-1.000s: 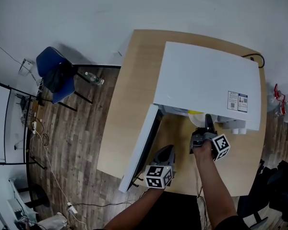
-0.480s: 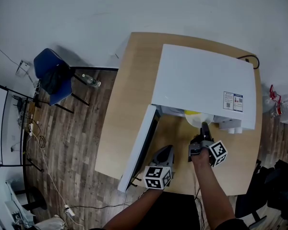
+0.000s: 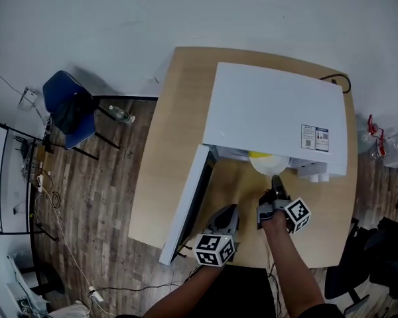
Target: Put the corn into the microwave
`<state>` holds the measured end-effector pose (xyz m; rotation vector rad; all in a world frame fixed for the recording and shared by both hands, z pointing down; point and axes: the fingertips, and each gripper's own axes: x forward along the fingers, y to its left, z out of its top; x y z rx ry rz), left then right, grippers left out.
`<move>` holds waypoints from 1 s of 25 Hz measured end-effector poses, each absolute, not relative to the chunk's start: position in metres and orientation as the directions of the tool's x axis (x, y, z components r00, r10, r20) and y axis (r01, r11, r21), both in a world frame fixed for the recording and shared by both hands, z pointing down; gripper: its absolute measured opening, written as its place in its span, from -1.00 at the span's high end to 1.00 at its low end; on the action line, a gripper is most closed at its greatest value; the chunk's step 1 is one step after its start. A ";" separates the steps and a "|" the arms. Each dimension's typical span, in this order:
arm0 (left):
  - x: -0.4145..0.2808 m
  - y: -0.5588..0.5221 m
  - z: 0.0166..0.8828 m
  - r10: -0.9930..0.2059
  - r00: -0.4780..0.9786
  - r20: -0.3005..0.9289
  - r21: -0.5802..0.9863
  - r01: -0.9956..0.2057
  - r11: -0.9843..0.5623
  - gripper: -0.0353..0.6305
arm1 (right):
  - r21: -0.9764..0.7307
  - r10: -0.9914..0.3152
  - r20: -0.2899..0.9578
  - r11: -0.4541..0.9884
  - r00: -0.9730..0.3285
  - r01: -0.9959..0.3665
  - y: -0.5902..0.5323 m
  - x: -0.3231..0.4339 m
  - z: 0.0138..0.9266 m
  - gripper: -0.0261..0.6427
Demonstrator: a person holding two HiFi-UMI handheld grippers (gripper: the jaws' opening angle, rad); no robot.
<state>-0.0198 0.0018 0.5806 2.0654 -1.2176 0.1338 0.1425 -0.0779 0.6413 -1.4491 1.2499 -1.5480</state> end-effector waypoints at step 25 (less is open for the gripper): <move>0.004 -0.006 0.595 -0.669 0.590 0.452 0.543 -0.777 -0.318 0.85 | -0.949 -0.925 0.313 -0.294 -0.215 -0.115 -0.099 0.142 0.647 0.70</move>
